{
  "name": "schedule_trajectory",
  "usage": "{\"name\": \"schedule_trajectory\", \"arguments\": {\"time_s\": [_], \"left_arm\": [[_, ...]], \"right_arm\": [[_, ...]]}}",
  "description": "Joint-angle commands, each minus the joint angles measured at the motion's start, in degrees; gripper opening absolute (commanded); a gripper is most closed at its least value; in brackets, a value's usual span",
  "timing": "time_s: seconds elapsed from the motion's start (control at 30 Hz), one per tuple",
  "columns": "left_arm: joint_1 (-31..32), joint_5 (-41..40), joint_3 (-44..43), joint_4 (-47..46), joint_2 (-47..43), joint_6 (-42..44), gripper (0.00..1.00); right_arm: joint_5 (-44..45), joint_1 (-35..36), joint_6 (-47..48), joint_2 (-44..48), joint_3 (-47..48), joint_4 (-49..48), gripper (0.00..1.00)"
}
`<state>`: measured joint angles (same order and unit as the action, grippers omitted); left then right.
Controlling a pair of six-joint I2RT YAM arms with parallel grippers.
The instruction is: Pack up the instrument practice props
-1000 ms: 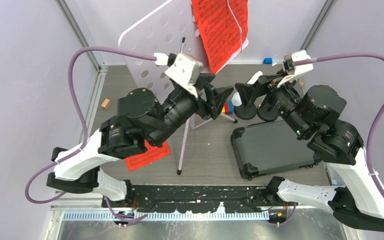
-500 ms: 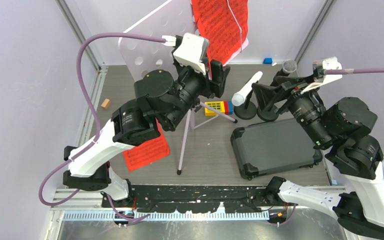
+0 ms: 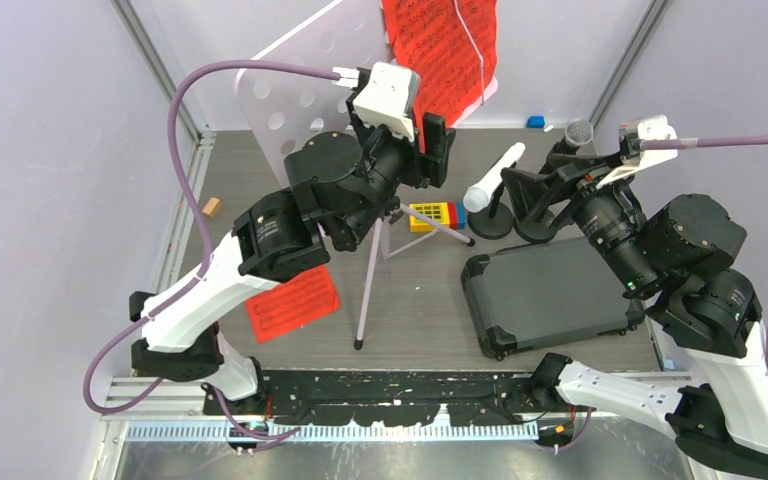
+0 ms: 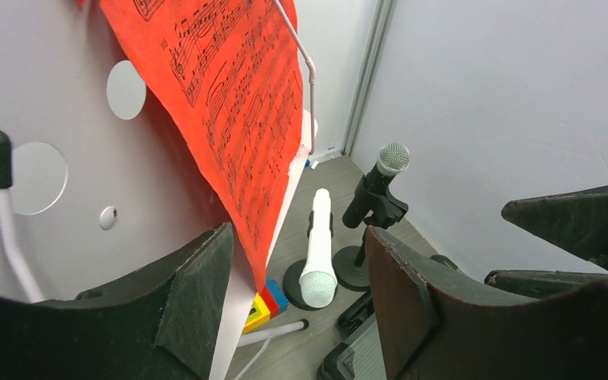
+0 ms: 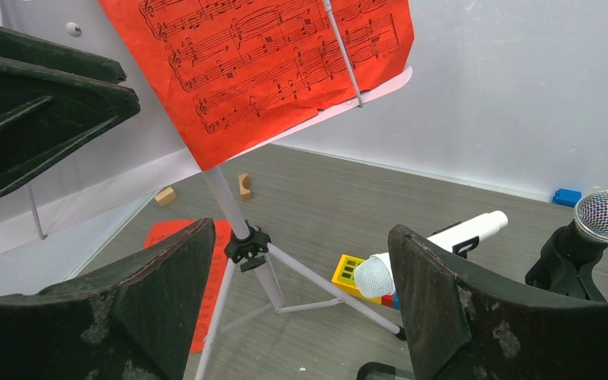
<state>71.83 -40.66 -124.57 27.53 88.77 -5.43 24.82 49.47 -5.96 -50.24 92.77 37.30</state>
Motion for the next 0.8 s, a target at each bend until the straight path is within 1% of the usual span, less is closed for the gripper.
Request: {"name": "schedule_trajectory", "arguments": {"time_s": [0.0,0.2,0.3,0.43,0.77], "left_arm": [[-0.89,-0.51,0.27,-4.76,0.18,-0.29,0.64],[-1.76,-1.41,1.66,-7.69,0.6,0.11,0.64],[-1.82,-1.55,2.65,-9.4,0.73,0.37,0.62],[-2.0,-2.06,3.36,-11.13,0.96,0.83,0.55],[-2.21,-3.09,5.02,-13.71,0.72,1.37,0.29]], "right_arm": [[0.95,0.01,-0.17,0.33,-0.39,-2.34,0.86],[1.02,0.0,-0.39,0.74,-0.46,-2.23,0.86],[0.98,-0.01,-0.55,0.76,-0.54,-2.23,0.86],[0.85,0.0,-0.69,0.88,-0.57,-2.15,0.86],[1.35,0.01,-0.61,1.69,-0.9,-1.52,0.86]]}}
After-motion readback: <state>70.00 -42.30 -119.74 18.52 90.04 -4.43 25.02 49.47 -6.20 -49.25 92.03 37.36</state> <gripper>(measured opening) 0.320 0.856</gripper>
